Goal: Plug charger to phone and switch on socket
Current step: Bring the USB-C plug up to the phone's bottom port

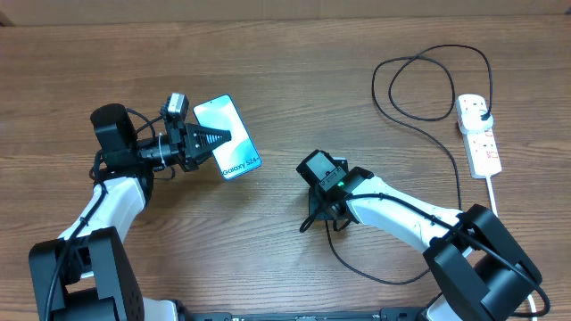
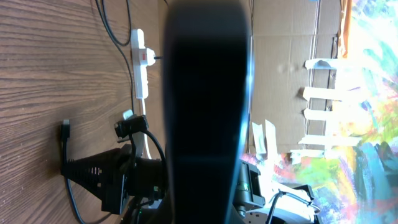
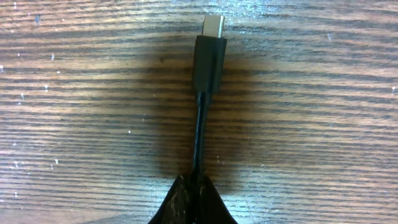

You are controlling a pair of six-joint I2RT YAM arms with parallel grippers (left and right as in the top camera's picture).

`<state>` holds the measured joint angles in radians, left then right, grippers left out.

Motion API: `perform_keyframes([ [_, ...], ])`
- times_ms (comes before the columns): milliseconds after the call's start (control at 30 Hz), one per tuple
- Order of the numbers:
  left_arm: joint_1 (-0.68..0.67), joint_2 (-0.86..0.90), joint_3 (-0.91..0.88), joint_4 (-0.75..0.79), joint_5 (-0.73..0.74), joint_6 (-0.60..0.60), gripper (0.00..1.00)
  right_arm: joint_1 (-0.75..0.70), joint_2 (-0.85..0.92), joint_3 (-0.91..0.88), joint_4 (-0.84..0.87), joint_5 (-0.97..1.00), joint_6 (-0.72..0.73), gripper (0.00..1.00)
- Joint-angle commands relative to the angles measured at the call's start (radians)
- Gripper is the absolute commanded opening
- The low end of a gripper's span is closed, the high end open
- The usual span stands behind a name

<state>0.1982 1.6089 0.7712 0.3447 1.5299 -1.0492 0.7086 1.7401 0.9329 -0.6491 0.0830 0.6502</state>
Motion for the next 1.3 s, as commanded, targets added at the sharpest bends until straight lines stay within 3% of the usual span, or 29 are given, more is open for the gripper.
perform_keyframes([
  [0,-0.005,-0.005,0.017,0.007,0.039,-0.013,0.04,0.009,0.081,-0.026,-0.017,-0.043,0.016,0.04],
  [267,-0.048,-0.005,0.017,0.008,0.045,-0.005,0.04,0.01,-0.105,0.003,-0.113,-0.058,0.016,0.04],
  [733,-0.139,-0.005,0.017,0.009,-0.015,0.025,0.04,0.032,-0.557,0.003,-0.14,-0.298,0.004,0.04],
  [1033,-0.141,-0.005,0.017,0.009,-0.021,0.068,0.04,0.193,-0.595,0.003,-0.126,-0.313,0.016,0.04],
  [1267,-0.141,-0.005,0.017,0.012,-0.021,0.101,0.04,0.239,-0.595,0.003,-0.121,-0.317,0.016,0.04],
])
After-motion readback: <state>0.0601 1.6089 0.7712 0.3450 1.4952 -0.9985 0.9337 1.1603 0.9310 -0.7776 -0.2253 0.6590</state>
